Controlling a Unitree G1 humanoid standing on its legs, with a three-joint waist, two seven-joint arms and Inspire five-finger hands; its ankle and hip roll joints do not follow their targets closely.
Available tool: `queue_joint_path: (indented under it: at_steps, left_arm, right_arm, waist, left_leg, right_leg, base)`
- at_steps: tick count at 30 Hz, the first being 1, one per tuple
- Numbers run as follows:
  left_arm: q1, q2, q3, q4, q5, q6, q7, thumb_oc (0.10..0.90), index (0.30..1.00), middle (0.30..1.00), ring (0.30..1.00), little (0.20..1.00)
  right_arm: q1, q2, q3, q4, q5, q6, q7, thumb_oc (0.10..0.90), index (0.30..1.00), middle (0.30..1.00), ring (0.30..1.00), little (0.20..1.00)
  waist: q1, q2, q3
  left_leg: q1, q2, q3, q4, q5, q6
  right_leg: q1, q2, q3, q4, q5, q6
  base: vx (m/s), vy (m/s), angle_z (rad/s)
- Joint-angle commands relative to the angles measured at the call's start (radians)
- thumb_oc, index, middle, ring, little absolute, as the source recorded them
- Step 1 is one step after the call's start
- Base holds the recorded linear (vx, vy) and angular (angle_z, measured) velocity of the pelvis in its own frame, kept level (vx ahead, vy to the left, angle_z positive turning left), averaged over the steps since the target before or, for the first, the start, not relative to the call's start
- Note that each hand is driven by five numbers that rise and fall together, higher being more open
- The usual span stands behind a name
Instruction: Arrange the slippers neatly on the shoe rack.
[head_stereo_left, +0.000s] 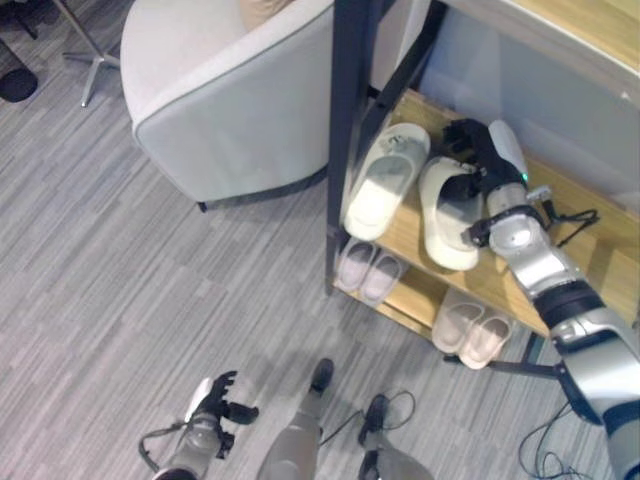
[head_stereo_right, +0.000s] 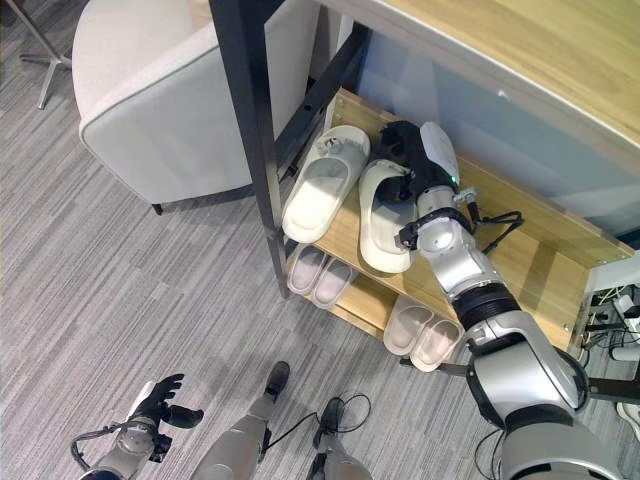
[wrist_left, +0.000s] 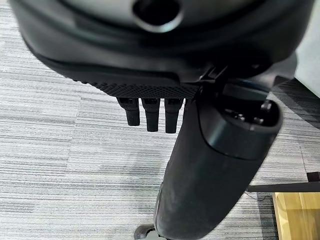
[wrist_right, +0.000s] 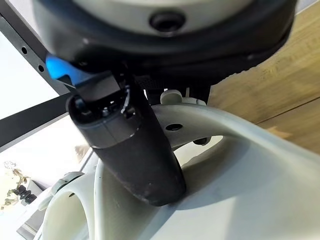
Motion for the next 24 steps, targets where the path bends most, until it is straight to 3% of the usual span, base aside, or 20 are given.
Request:
queue_joint_path:
  at_steps: [1,14,24]
  left_arm:
    - [-0.004,0.042,0.019,0.03,-0.08,-0.01,0.046,0.8,0.9,0.9,0.9,0.9]
    - [0.045,0.034,0.055,0.05,-0.053,0.002,0.026,0.8,0.9,0.9,0.9,0.9]
    - [0.039,0.042,0.05,0.047,-0.04,-0.001,0.015,0.8,0.9,0.9,0.9,0.9]
  right_arm:
    - [0.044,0.036,-0.044,-0.069,0.085,-0.049,0.007,0.8,0.9,0.9,0.9,0.9]
    - [0.219,0.018,-0.065,-0.199,-0.007,-0.044,0.071,0.8,0.9,0.9,0.9,0.9]
    - [0.174,-0.027,-0.042,-0.218,-0.104,-0.033,0.071,0.8,0.9,0.9,0.9,0.9]
  waist:
    - [-0.011,-0.033,-0.076]
    - [-0.032,-0.071,-0.093]
    - [-0.032,-0.094,-0.074]
  left_leg:
    - [0.081,0.002,0.074,0.032,-0.178,0.003]
    - [0.133,0.014,0.095,0.031,-0.201,0.013]
    - [0.136,0.019,0.097,0.033,-0.203,0.016]
  right_leg:
    - [0.024,-0.094,0.042,0.023,-0.009,0.079]
    - [0.046,-0.084,0.067,0.03,-0.014,0.08]
    - [0.04,-0.078,0.073,0.037,-0.01,0.08]
  base:
    - [0.0,0.0,0.0]
    - [0.0,0.003,-0.05]
    - [-0.01,-0.003,-0.01]
